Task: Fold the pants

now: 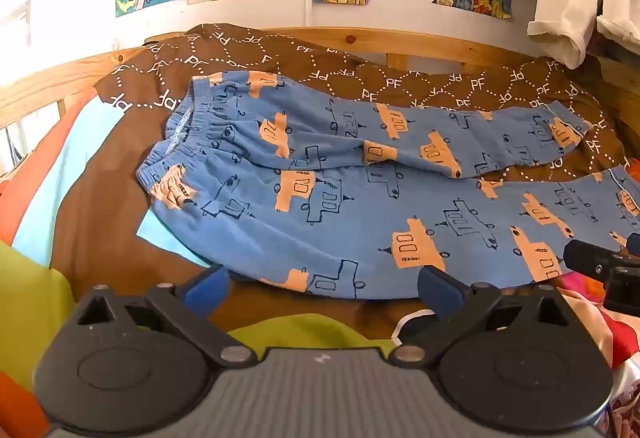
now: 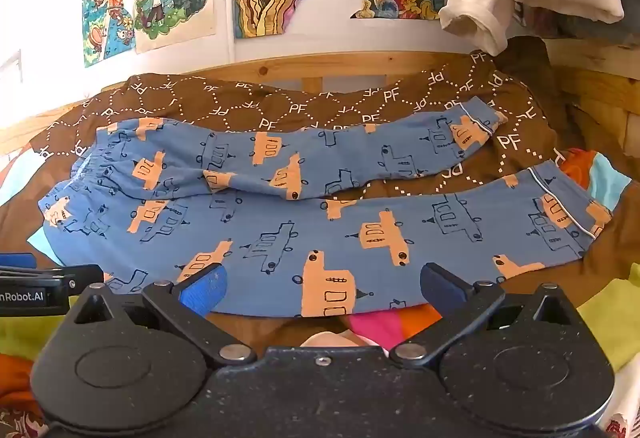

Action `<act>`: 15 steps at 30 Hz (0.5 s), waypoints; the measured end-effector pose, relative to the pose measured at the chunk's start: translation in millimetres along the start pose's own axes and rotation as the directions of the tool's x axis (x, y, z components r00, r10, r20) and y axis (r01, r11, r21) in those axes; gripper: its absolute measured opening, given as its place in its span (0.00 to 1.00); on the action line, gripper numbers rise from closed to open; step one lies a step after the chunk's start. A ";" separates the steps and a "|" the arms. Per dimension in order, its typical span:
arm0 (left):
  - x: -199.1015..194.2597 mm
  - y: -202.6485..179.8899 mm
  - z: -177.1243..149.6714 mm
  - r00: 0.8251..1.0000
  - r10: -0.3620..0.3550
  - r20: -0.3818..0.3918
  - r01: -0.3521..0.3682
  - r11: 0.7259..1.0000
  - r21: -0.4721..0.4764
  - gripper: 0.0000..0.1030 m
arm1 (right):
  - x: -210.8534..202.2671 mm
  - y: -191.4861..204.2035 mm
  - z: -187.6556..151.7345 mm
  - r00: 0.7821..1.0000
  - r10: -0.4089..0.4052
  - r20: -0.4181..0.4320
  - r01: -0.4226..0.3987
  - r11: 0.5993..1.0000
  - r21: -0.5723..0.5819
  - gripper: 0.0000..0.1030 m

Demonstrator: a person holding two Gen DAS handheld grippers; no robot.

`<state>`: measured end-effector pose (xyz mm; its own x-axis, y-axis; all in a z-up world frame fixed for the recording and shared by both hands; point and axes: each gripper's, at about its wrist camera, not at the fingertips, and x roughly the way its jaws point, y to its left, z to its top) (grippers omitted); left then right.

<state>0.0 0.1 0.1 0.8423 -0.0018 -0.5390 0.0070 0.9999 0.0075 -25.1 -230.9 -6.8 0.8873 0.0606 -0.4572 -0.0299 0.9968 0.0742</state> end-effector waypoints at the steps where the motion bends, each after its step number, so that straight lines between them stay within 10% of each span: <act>1: 0.0 0.0 0.0 1.000 0.000 -0.001 0.000 1.000 0.001 1.00 | 0.0 -0.1 -0.2 1.000 0.001 0.000 -0.001 1.000 0.001 0.99; 15: 3.4 1.4 -0.4 1.000 -0.001 -0.006 0.001 1.000 0.002 1.00 | -0.2 -1.1 0.7 1.000 0.001 -0.011 -0.001 1.000 0.002 0.99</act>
<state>2.6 1.4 -2.1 0.8390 -0.0025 -0.5442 0.0089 0.9999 0.0090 -25.0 -232.1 -6.2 0.8823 0.0621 -0.4666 -0.0297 0.9966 0.0765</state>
